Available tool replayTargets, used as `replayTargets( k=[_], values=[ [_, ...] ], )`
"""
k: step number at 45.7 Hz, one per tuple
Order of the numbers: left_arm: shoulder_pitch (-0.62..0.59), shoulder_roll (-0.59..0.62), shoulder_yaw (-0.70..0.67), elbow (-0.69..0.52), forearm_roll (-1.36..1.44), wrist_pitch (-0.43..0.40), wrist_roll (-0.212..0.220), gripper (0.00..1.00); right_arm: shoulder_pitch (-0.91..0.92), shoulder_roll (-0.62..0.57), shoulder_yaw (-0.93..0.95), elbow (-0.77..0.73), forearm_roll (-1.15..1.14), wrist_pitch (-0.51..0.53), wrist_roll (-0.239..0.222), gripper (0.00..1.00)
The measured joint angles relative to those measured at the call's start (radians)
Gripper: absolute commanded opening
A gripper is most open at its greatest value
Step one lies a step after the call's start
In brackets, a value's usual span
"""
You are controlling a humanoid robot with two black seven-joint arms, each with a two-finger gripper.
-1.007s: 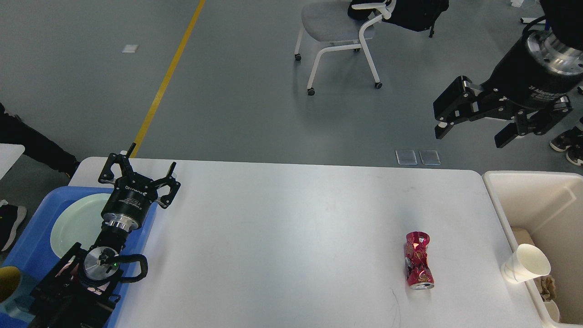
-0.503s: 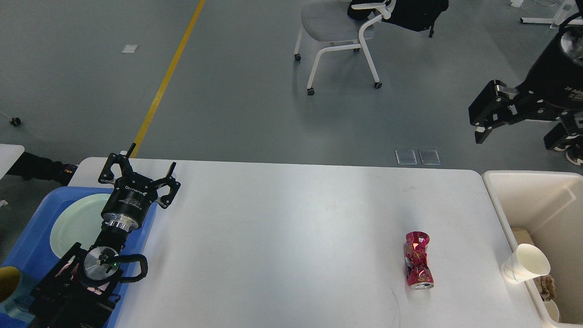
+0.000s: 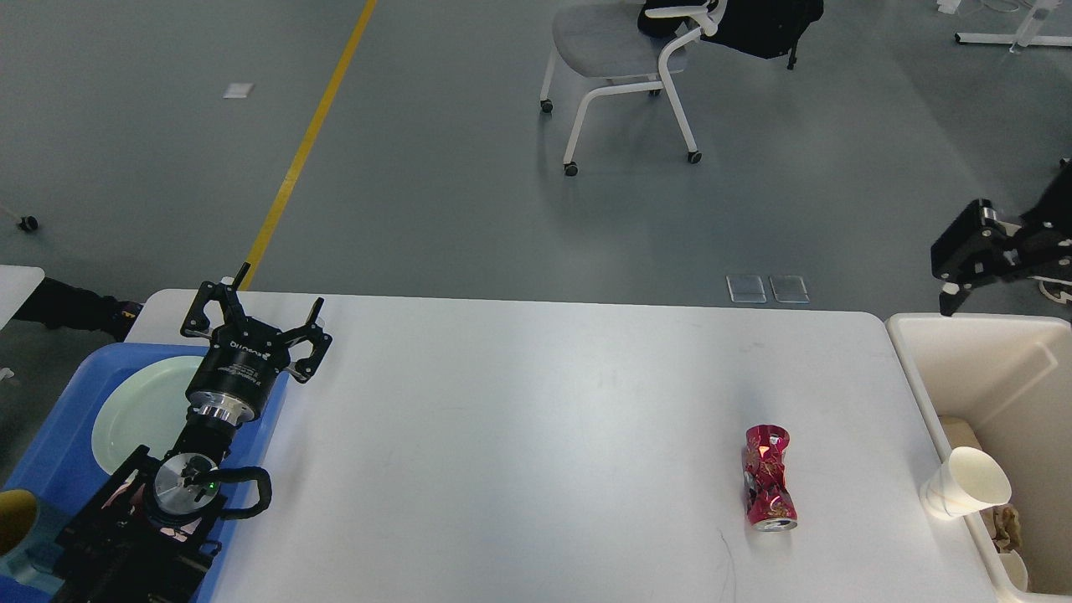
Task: Tidy desktop
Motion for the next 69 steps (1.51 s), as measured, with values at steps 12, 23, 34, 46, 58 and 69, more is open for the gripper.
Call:
replayTargets(
  k=[12, 23, 34, 46, 58, 69],
  values=[
    [0.000, 0.000, 0.000, 0.000, 0.000, 0.000, 0.000, 0.96, -0.344, -0.163, 0.074, -0.077, -0.012, -0.307, 0.000, 1.00],
    [0.000, 0.000, 0.000, 0.000, 0.000, 0.000, 0.000, 0.96, -0.682, -0.218, 0.329, -0.184, 0.006, -0.486, 0.000, 1.00],
    [0.000, 0.000, 0.000, 0.000, 0.000, 0.000, 0.000, 0.96, -0.938, -0.220, 0.535, -0.350, 0.007, -0.544, -0.002, 1.00],
    [0.000, 0.000, 0.000, 0.000, 0.000, 0.000, 0.000, 0.96, -1.024, -0.217, 0.560, -0.434, 0.008, -0.558, -0.002, 1.00],
    [0.000, 0.000, 0.000, 0.000, 0.000, 0.000, 0.000, 0.96, -1.133, -0.176, 0.612, -0.521, 0.009, -0.579, -0.002, 0.99],
    [0.000, 0.000, 0.000, 0.000, 0.000, 0.000, 0.000, 0.96, -1.201, -0.143, 0.649, -0.586, 0.064, -0.603, 0.001, 0.89]
  ],
)
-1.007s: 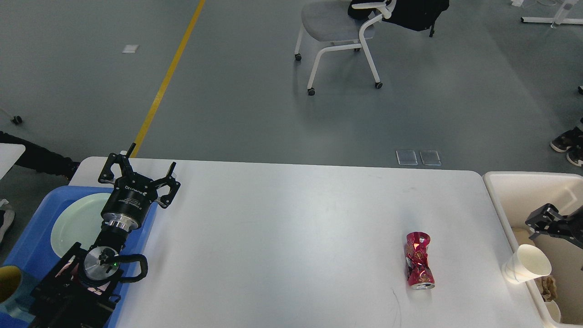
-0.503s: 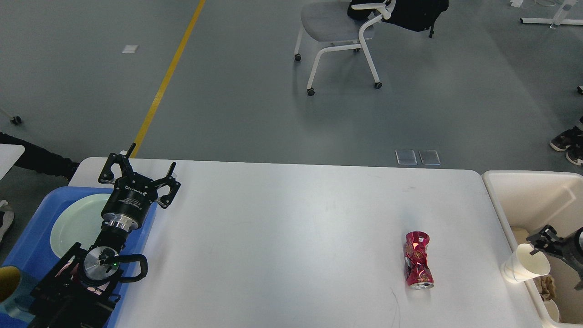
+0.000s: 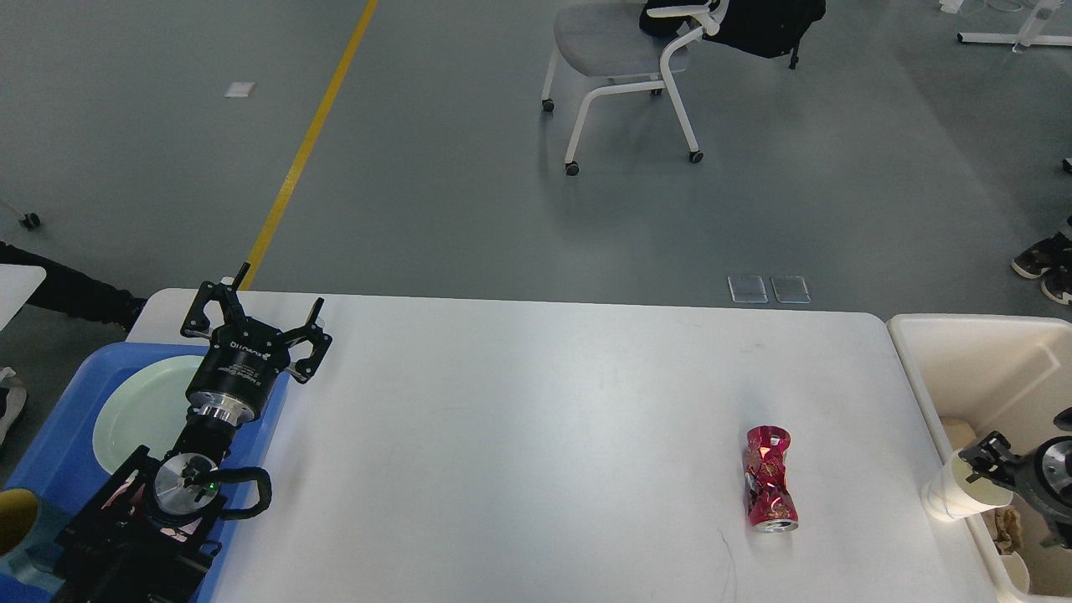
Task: Tidy desktop
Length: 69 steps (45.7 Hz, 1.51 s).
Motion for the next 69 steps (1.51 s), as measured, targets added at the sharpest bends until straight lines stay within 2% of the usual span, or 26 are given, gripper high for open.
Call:
replayTargets(
  k=[2, 3, 5, 9, 19, 24, 50, 60, 69],
  values=[
    [0.000, 0.000, 0.000, 0.000, 0.000, 0.000, 0.000, 0.96, -0.004, 0.001, 0.010, -0.001, 0.008, -0.004, 0.000, 0.81],
    [0.000, 0.000, 0.000, 0.000, 0.000, 0.000, 0.000, 0.96, -0.005, 0.002, 0.017, -0.002, 0.012, -0.005, 0.000, 0.69],
    [0.000, 0.000, 0.000, 0.000, 0.000, 0.000, 0.000, 0.96, -0.007, 0.003, 0.032, -0.002, 0.019, -0.008, 0.001, 0.54],
    [0.000, 0.000, 0.000, 0.001, 0.000, 0.000, 0.000, 0.96, -0.007, 0.004, 0.038, -0.002, 0.022, -0.008, 0.001, 0.33],
    [0.000, 0.000, 0.000, 0.001, 0.000, 0.000, 0.000, 0.96, -0.019, 0.005, 0.051, -0.004, 0.038, -0.029, 0.003, 0.08],
    [0.000, 0.000, 0.000, 0.000, 0.000, 0.000, 0.000, 0.96, -0.023, 0.005, 0.053, -0.005, 0.044, -0.042, 0.003, 0.00],
    [0.000, 0.000, 0.000, 0.000, 0.000, 0.000, 0.000, 0.96, -0.032, 0.002, 0.049, 0.010, 0.041, -0.012, 0.004, 0.00],
    [0.000, 0.000, 0.000, 0.000, 0.000, 0.000, 0.000, 0.96, 0.082, -0.067, 0.038, 0.031, 0.026, 0.208, 0.007, 0.00],
    [0.000, 0.000, 0.000, 0.000, 0.000, 0.000, 0.000, 0.96, 0.267, -0.126, -0.030, 0.057, 0.020, 0.409, -0.001, 0.00]
  ],
)
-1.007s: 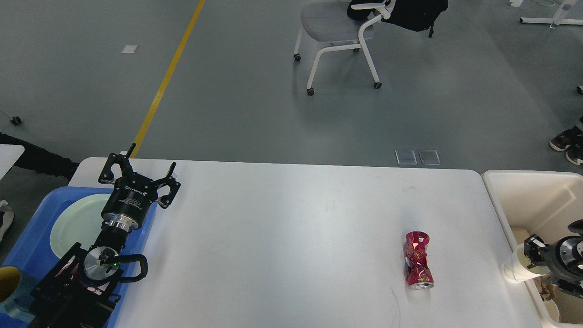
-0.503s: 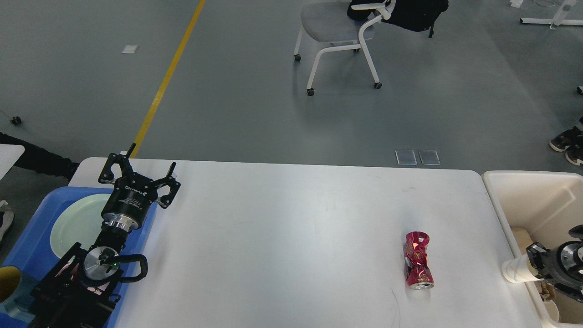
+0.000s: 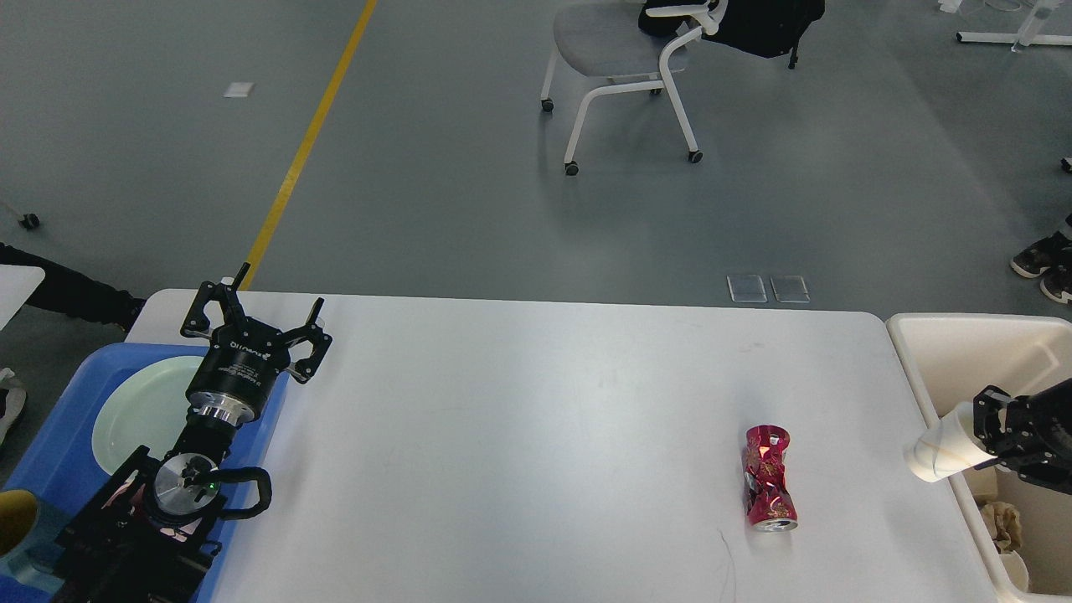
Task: Tidy desktop
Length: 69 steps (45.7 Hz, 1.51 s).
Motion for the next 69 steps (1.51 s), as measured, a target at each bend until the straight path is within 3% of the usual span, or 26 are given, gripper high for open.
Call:
replayTargets(
  k=[9, 18, 27, 34, 40, 47, 53, 62, 69],
  values=[
    [0.000, 0.000, 0.000, 0.000, 0.000, 0.000, 0.000, 0.96, 0.396, 0.005, -0.294, 0.126, -0.001, 0.199, -0.003, 0.00],
    [0.000, 0.000, 0.000, 0.000, 0.000, 0.000, 0.000, 0.96, 0.731, 0.043, -0.490, 0.306, -0.009, 0.265, -0.023, 0.00],
    [0.000, 0.000, 0.000, 0.001, 0.000, 0.000, 0.000, 0.96, 0.844, 0.056, -0.550, 0.389, -0.011, 0.211, -0.106, 0.00],
    [0.000, 0.000, 0.000, 0.001, 0.000, 0.000, 0.000, 0.96, 0.848, 0.040, -0.566, 0.404, -0.010, 0.140, -0.114, 0.00],
    [0.000, 0.000, 0.000, 0.001, 0.000, 0.000, 0.000, 0.96, 0.848, 0.019, -0.606, 0.405, -0.010, 0.017, -0.114, 0.00],
    [0.000, 0.000, 0.000, 0.000, 0.000, 0.000, 0.000, 0.96, 0.797, -0.008, -0.626, 0.395, -0.014, -0.094, -0.110, 0.00],
    [0.000, 0.000, 0.000, 0.000, 0.000, 0.000, 0.000, 0.96, 0.649, -0.027, -0.596, 0.335, -0.018, -0.204, -0.105, 0.00],
    [0.000, 0.000, 0.000, 0.000, 0.000, 0.000, 0.000, 0.96, 0.236, -0.046, -0.371, 0.183, -0.007, -0.444, -0.102, 0.00],
    [0.000, 0.000, 0.000, 0.000, 0.000, 0.000, 0.000, 0.96, -0.085, -0.002, -0.150, -0.031, -0.007, -0.503, -0.101, 0.00]
  ],
)
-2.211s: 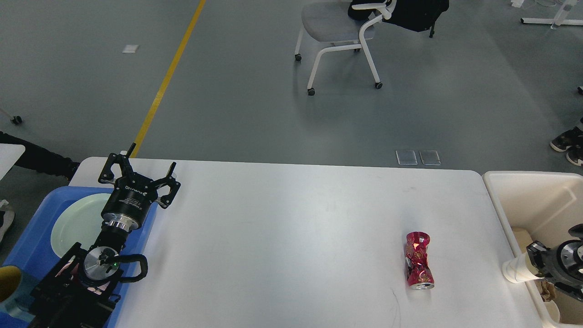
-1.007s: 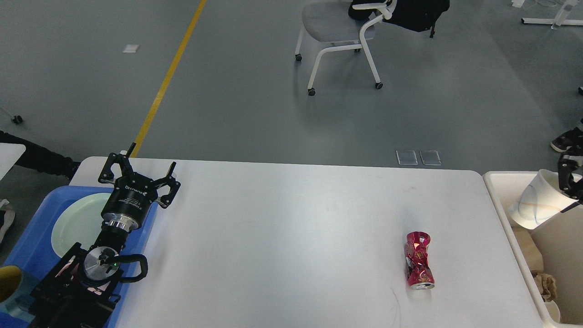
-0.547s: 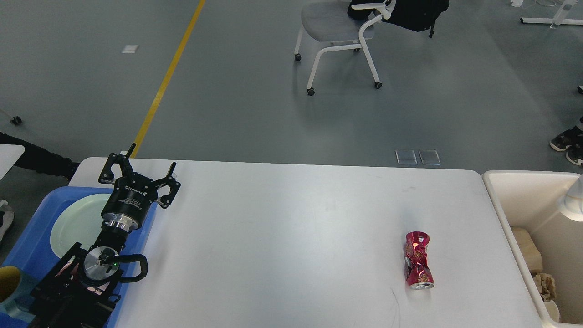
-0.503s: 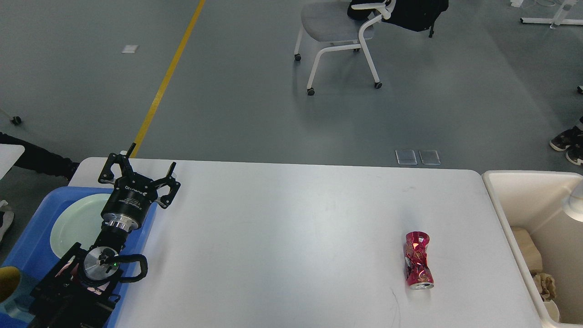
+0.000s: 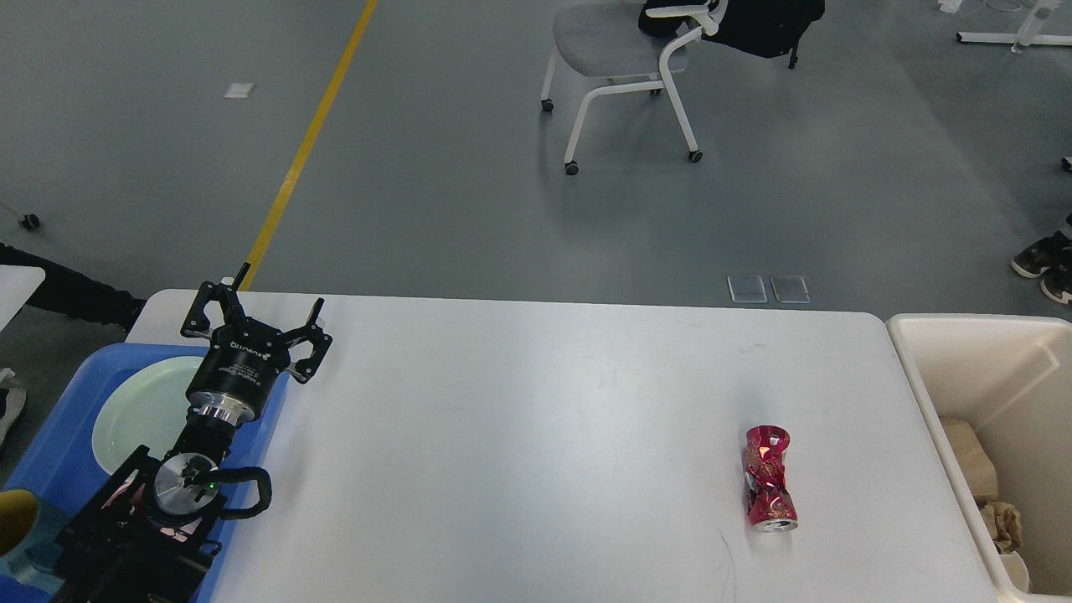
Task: Tidy desktop
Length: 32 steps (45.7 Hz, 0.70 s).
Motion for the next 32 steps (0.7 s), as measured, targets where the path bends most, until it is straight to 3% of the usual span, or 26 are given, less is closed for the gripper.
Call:
replayTargets(
  k=[20, 32],
  values=[
    [0.000, 0.000, 0.000, 0.000, 0.000, 0.000, 0.000, 0.96, -0.581, 0.364, 0.247, -0.678, 0.002, -0.025, 0.003, 0.00],
    [0.000, 0.000, 0.000, 0.001, 0.000, 0.000, 0.000, 0.96, -0.707, 0.476, 0.277, -0.776, 0.002, -0.081, 0.002, 0.00]
  ],
)
